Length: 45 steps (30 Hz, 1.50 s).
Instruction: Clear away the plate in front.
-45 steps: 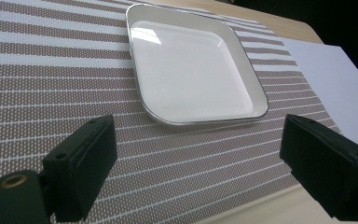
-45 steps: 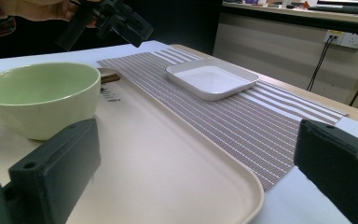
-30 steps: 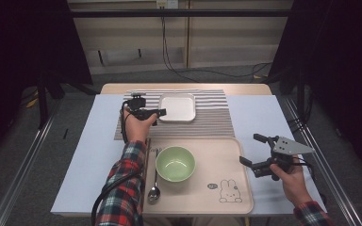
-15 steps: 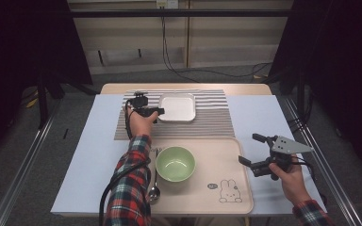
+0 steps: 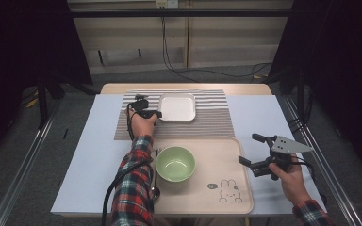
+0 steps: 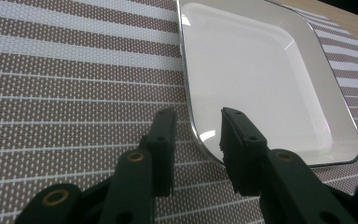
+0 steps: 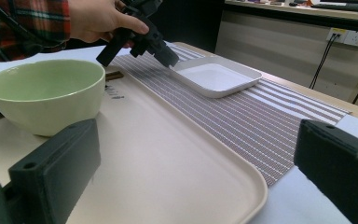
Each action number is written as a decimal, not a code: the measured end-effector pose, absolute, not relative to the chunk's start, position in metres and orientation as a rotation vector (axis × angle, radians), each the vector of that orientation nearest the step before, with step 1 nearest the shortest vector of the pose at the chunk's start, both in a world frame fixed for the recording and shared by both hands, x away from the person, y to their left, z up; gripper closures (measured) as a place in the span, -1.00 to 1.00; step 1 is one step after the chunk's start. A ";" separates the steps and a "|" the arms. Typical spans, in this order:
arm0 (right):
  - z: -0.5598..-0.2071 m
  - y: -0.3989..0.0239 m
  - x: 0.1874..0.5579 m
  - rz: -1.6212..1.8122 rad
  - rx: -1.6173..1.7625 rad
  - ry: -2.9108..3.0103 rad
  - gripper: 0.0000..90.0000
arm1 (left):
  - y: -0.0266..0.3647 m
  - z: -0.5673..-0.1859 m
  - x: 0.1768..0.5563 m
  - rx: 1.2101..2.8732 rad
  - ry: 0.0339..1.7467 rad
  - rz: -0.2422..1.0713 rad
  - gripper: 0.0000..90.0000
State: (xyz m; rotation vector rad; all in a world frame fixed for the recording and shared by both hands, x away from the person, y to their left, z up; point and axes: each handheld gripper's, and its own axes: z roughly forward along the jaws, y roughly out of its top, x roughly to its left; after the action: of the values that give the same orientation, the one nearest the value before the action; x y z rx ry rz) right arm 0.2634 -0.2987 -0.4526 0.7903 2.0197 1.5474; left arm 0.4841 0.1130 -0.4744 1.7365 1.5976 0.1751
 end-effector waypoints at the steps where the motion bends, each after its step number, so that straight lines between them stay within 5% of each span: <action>1: -0.453 -0.299 0.263 1.549 0.790 2.020 -1.00 | 0.113 -0.475 0.485 1.742 1.598 0.179 0.51; 20: -0.453 -0.299 0.264 1.545 0.790 2.029 -1.00 | 0.105 -0.474 0.492 1.744 1.691 0.111 0.84; 45: -0.454 -0.297 0.270 1.566 0.776 2.059 -1.00 | 0.103 -0.468 0.491 1.790 1.683 0.024 0.93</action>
State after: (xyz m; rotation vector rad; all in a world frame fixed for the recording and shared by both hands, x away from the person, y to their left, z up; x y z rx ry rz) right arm 0.2701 -0.2971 -0.4540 0.7755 2.0593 1.5663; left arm 0.4910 0.1028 -0.4679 1.7899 1.6828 0.0236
